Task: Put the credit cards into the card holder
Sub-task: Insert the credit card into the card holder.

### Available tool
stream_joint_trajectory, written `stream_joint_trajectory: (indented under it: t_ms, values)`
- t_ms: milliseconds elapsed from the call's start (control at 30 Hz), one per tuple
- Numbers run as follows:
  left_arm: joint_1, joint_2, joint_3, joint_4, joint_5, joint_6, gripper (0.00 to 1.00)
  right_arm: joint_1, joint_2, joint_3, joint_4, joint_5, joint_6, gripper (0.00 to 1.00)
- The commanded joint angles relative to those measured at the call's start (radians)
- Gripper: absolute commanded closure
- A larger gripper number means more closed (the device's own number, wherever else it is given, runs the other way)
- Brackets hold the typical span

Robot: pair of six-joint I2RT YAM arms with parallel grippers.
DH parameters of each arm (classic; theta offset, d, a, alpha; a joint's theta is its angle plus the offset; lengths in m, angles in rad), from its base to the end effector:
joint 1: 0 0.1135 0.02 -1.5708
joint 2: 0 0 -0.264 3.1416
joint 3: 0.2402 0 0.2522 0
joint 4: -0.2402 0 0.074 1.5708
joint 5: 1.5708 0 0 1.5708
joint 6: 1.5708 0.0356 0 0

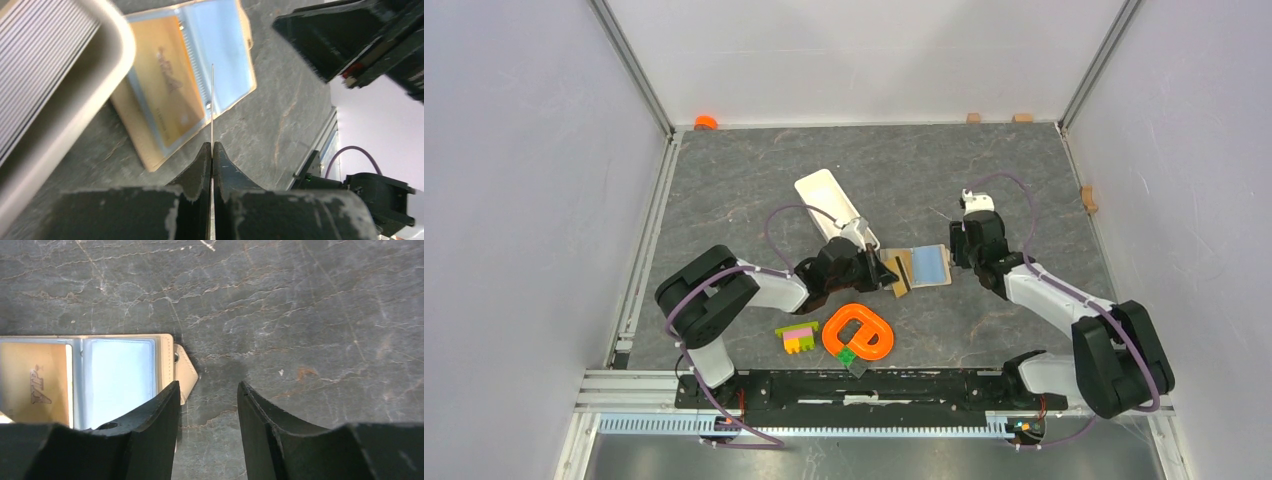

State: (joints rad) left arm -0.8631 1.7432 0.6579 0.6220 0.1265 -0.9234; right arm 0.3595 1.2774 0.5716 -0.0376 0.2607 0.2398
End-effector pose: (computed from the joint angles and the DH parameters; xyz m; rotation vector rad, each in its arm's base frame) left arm 0.2114 -0.2540 0.1361 0.0204 2.2695 -1.1825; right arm 0.2361 0.0789 0.1796 -0.0054 2.2836 0.0099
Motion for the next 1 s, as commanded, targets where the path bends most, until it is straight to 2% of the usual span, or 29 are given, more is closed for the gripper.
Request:
stream_joint_trajectory:
  t_ms: [0, 200, 667, 800, 967]
  values:
    - [0.006, 0.021, 0.089, -0.005, 0.027, 0.018, 0.98, -0.013, 0.027, 0.002, 0.069, -0.124, 0.005, 0.48]
    - [0.025, 0.096, 0.181, -0.061, 0.085, 0.031, 0.98, -0.030, 0.042, -0.013, 0.093, -0.208, 0.010, 0.42]
    - [0.085, 0.173, 0.227, -0.086, 0.189, 0.037, 0.98, -0.047, 0.074, -0.052, 0.088, -0.375, -0.013, 0.32]
    - [0.091, 0.189, 0.236, -0.089, 0.203, 0.041, 0.98, -0.047, 0.081, -0.062, 0.086, -0.381, -0.014, 0.33]
    - [0.098, 0.197, 0.242, -0.113, 0.209, 0.055, 0.98, -0.048, 0.106, -0.062, 0.078, -0.348, -0.015, 0.39]
